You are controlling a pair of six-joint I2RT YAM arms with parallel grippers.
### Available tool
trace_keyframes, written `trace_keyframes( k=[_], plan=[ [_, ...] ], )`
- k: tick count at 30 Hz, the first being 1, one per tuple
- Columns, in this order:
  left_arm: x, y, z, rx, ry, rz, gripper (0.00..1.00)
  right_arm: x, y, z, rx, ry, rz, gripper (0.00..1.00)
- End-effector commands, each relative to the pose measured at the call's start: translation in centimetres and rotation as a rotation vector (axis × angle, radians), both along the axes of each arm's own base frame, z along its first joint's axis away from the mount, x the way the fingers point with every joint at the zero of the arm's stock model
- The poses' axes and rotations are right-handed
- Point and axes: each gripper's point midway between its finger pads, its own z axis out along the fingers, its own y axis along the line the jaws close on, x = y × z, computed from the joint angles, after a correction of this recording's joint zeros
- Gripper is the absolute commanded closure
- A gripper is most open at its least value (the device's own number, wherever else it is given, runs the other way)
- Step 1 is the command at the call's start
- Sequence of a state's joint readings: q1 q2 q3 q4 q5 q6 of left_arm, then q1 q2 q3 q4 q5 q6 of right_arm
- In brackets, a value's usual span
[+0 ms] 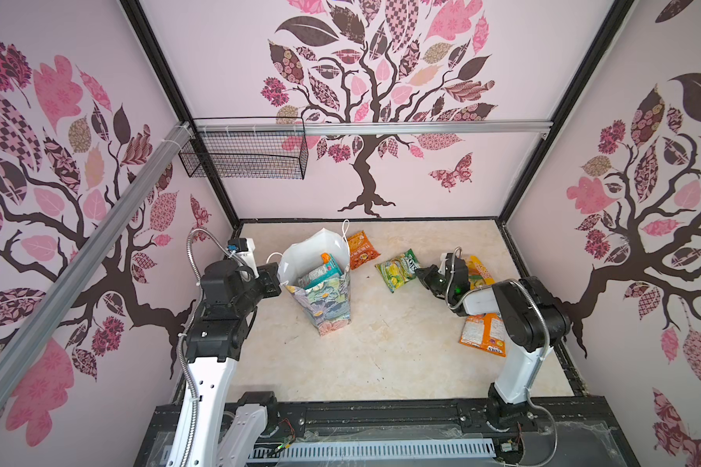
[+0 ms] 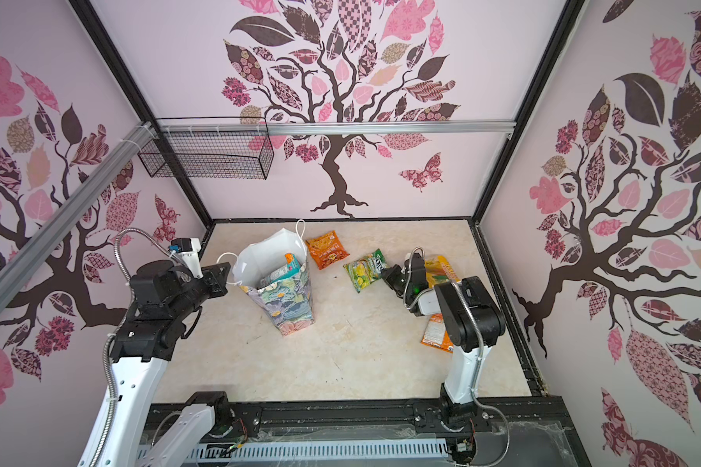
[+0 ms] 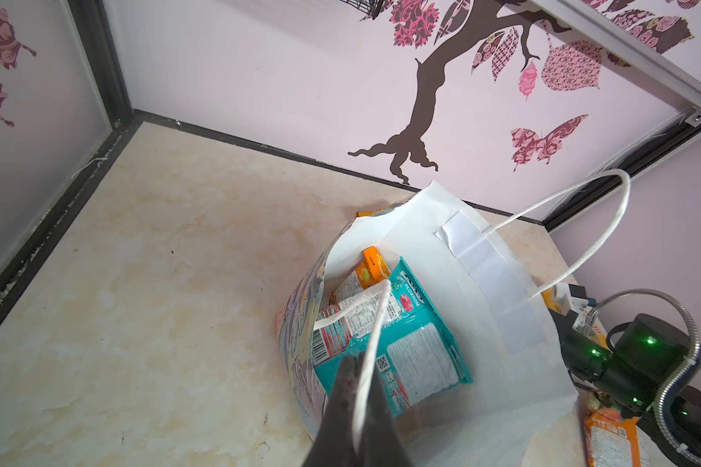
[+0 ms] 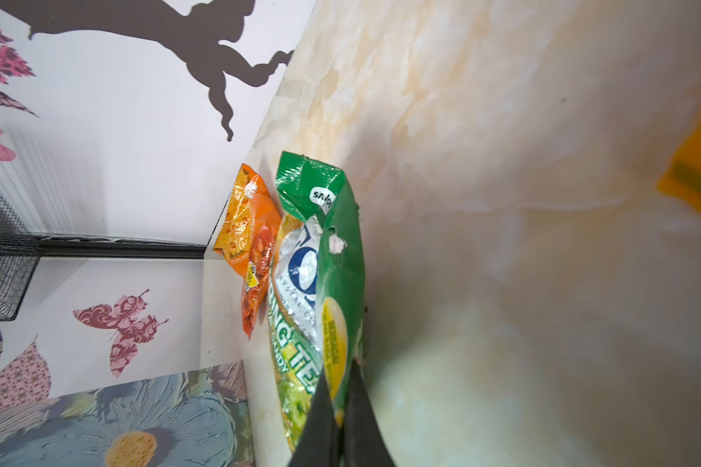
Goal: Place the snacks into the paper bag
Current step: 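Lower the right gripper and close it on the green packet's top edge, then lift the green packet with the right gripper and carry it toward the bag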
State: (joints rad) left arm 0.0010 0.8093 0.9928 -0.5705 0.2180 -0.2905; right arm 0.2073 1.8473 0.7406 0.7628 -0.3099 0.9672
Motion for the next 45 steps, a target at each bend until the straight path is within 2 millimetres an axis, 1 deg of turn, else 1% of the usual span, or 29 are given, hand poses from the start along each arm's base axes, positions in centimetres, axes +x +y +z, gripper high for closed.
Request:
trace_keyframes(
  k=[1,4,8,10,14,18,19,23,28,33,35,42,45],
  plan=[
    [0.1,0.1,0.1,0.004,-0.011,0.007,1.00,0.0,0.1,4.1,0.002,-0.097,0.023,1.00],
    [0.1,0.1,0.1,0.004,-0.014,0.006,1.00,-0.4,0.3,5.3,-0.006,-0.123,0.037,1.00],
    [0.1,0.1,0.1,0.005,-0.015,0.008,1.00,-0.9,1.1,7.6,-0.018,-0.173,0.061,1.00],
    [0.1,0.1,0.1,0.004,-0.014,0.007,1.00,-1.2,1.8,8.8,-0.040,-0.196,0.075,1.00],
    [0.2,0.2,0.0,0.006,-0.012,0.008,1.00,-1.7,3.4,11.0,-0.138,-0.240,0.097,1.00],
    [0.2,0.2,-0.1,0.008,-0.008,0.011,1.00,-2.5,4.5,13.3,-0.115,-0.292,0.126,1.00],
    [0.2,0.2,-0.1,0.007,-0.010,0.012,1.00,-2.7,4.7,13.5,-0.118,-0.296,0.133,1.00],
    [0.2,0.2,-0.1,0.005,-0.009,0.011,1.00,-3.5,5.5,15.3,-0.178,-0.329,0.153,1.00],
    [0.2,0.2,-0.1,0.005,-0.010,0.010,1.00,-4.7,6.8,18.1,-0.102,-0.392,0.213,1.00],
    [0.2,0.2,-0.2,0.005,-0.007,0.010,1.00,-6.4,8.0,21.0,-0.068,-0.452,0.262,1.00],
    [0.2,0.2,-0.1,0.005,-0.009,0.010,1.00,-6.8,8.0,21.4,-0.069,-0.441,0.263,1.00],
    [0.1,0.1,0.0,0.001,-0.016,0.004,1.00,-9.1,9.2,24.6,-0.057,-0.515,0.330,1.00],
    [0.1,0.0,0.0,0.000,-0.019,0.004,1.00,-9.8,9.4,25.4,-0.073,-0.516,0.340,1.00]
  ],
)
